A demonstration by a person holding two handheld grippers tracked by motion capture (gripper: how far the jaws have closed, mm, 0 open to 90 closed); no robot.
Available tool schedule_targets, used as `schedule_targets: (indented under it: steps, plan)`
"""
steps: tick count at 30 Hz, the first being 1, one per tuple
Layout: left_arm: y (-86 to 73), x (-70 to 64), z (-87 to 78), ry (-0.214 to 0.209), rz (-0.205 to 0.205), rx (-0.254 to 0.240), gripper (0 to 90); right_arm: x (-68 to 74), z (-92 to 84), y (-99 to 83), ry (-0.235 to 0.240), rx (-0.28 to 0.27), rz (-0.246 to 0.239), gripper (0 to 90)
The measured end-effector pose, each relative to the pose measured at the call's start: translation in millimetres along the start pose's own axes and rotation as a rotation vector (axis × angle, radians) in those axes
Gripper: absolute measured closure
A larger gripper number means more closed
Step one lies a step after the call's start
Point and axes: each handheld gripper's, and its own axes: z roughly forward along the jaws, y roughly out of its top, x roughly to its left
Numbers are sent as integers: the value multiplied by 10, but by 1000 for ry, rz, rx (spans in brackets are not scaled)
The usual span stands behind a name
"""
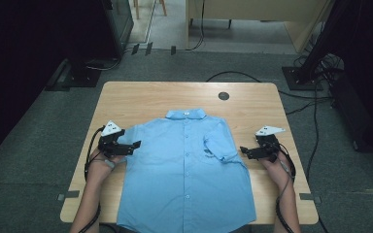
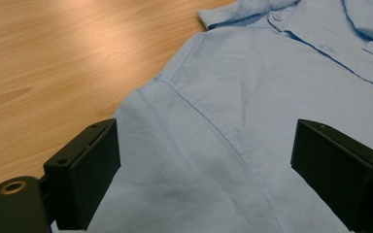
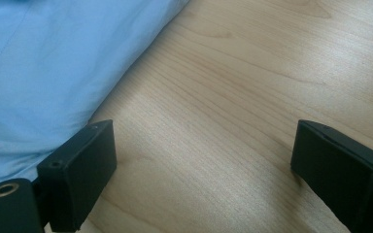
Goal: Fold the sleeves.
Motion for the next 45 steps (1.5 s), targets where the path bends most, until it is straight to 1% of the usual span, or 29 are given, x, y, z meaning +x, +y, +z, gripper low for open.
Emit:
schedule_targets:
  steps: [1, 3, 5, 8, 9, 10, 11, 14, 18, 19, 20, 23, 26, 29, 31, 32, 33, 34, 37, 39, 40, 42, 43, 45]
  plan:
    - [6, 4, 9, 5, 4, -1, 106, 0, 0, 0, 0, 0, 0, 87]
    - [16, 12, 29, -6, 1, -2, 106, 1, 0, 0, -2, 0, 1, 87]
    - [26, 12, 53, -1, 9, 5, 106, 2, -1, -1, -3, 0, 2, 87]
    - [45, 26, 77, -6, 10, 9, 106, 5, -3, -3, -6, 0, 5, 87]
    - [50, 32, 80, -4, 25, 14, 114, 5, -3, -3, -6, 0, 5, 87]
    - [57, 35, 82, 6, 39, 21, 143, 5, -3, -3, -6, 0, 5, 87]
    - [65, 44, 83, 14, 45, 26, 143, 6, -3, -3, -6, 0, 5, 87]
    - [82, 70, 85, -2, 27, 11, 142, 6, -5, -5, -7, 0, 5, 87]
    - [101, 96, 118, 2, 30, 25, 142, 6, -6, -6, -8, 0, 5, 87]
    - [107, 106, 124, 5, 28, 22, 142, 7, -6, -7, -8, 0, 5, 87]
    - [112, 115, 130, 0, 21, 21, 142, 7, -7, -7, -8, 0, 5, 87]
    - [124, 137, 143, -1, 21, 14, 143, 7, -7, -8, -9, 0, 5, 87]
    - [122, 147, 152, 0, 28, 13, 143, 8, -8, -9, -9, -1, 6, 87]
    - [102, 154, 152, 9, 50, 3, 143, 9, -9, -9, -10, -1, 6, 87]
    - [87, 164, 151, 8, 56, 6, 144, 10, -9, -10, -10, 0, 7, 87]
    - [76, 164, 146, 4, 54, 4, 166, 9, -9, -10, -10, -1, 7, 87]
    - [61, 162, 138, 4, 61, -2, 230, 10, -10, -10, -10, 0, 7, 87]
    - [49, 161, 140, 6, 61, -6, 235, 10, -10, -10, -10, 0, 7, 87]
    - [37, 188, 148, 8, 40, 26, 211, 10, -10, -11, -11, -1, 6, 87]
    - [28, 210, 144, 9, 25, 27, 211, 11, -10, -12, -12, -1, 7, 87]
    - [22, 220, 146, 2, 14, 22, 211, 10, -10, -12, -11, -1, 7, 87]
    - [12, 242, 152, -9, 5, 28, 214, 10, -10, -12, -12, -2, 6, 87]
    - [7, 250, 154, -13, 2, 30, 234, 11, -10, -12, -12, -1, 7, 87]
    - [-5, 259, 160, -22, -10, 21, 235, 11, -11, -12, -11, -1, 8, 88]
